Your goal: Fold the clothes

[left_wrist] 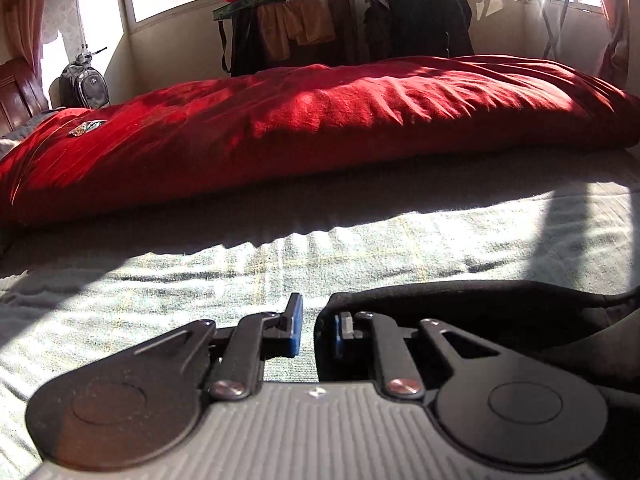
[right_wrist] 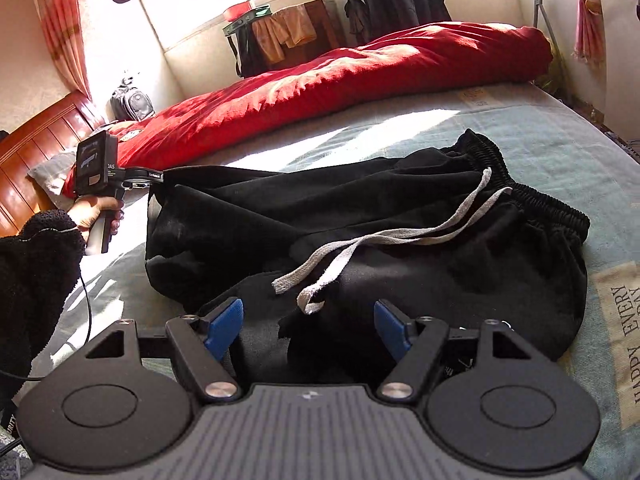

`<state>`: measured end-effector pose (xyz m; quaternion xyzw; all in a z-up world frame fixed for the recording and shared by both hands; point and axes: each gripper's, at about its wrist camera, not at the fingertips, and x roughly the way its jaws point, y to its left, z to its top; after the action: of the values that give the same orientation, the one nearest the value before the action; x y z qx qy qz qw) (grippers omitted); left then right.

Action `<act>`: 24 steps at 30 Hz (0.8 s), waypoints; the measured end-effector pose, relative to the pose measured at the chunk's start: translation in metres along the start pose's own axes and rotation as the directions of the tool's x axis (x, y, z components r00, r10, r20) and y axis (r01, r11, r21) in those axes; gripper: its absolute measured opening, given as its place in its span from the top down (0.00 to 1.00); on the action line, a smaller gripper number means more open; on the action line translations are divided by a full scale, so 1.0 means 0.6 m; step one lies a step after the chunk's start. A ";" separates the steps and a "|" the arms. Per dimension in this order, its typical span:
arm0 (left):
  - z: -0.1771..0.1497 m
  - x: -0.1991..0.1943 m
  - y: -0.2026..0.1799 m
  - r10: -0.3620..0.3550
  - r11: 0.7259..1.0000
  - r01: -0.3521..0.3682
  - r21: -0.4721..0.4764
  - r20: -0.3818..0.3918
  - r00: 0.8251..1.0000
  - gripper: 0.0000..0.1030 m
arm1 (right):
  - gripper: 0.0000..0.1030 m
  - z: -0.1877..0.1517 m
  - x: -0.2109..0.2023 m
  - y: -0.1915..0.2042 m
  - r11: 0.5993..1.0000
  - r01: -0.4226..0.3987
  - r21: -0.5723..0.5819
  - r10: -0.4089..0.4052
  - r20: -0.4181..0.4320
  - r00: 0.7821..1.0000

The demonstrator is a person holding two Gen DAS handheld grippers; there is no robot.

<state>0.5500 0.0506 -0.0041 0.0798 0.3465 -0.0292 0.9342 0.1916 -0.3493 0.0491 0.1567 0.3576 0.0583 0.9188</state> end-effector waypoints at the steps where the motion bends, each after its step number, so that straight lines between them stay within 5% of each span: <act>1: 0.000 0.011 -0.006 -0.009 1.000 0.009 -0.006 -0.027 1.000 0.81 | 0.24 -0.001 0.001 0.002 1.000 0.000 -0.003 0.000 -0.004 1.000; 4: -0.022 0.017 -0.025 -0.044 0.999 0.045 0.014 -0.070 0.997 0.80 | 0.22 -0.003 0.001 0.010 1.000 -0.010 -0.020 0.010 -0.007 1.000; 6: -0.044 0.001 -0.029 -0.087 0.996 0.089 0.016 -0.069 0.994 0.71 | 0.21 -0.001 0.001 0.014 1.000 -0.022 -0.023 0.022 -0.002 1.000; 8: -0.066 -0.022 -0.024 -0.129 0.992 0.128 -0.012 -0.070 0.989 0.50 | 0.20 0.003 0.002 0.017 0.999 -0.033 -0.024 0.033 0.005 0.999; 12: -0.125 -0.105 0.006 -0.225 0.967 0.220 -0.126 -0.030 0.974 0.47 | 0.20 0.010 0.007 0.021 0.998 -0.061 -0.025 0.062 0.013 0.998; 17: -0.204 -0.191 0.026 -0.373 0.886 0.350 -0.305 -0.019 0.927 0.38 | 0.20 0.020 0.027 0.020 0.994 -0.104 -0.025 0.104 0.012 0.995; 21: -0.251 -0.210 0.017 -0.472 0.785 0.418 -0.456 -0.005 0.881 0.37 | 0.20 0.028 0.046 0.017 0.989 -0.146 -0.022 0.146 0.005 0.989; 24: -0.267 -0.194 0.002 -0.491 0.755 0.421 -0.503 -0.007 0.871 0.37 | 0.20 0.032 0.057 0.014 0.984 -0.175 -0.020 0.175 -0.002 0.985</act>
<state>0.3591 0.0791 -0.0476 -0.2426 0.4152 -0.1629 0.8615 0.2295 -0.3386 0.0433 0.1781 0.3420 0.1425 0.9116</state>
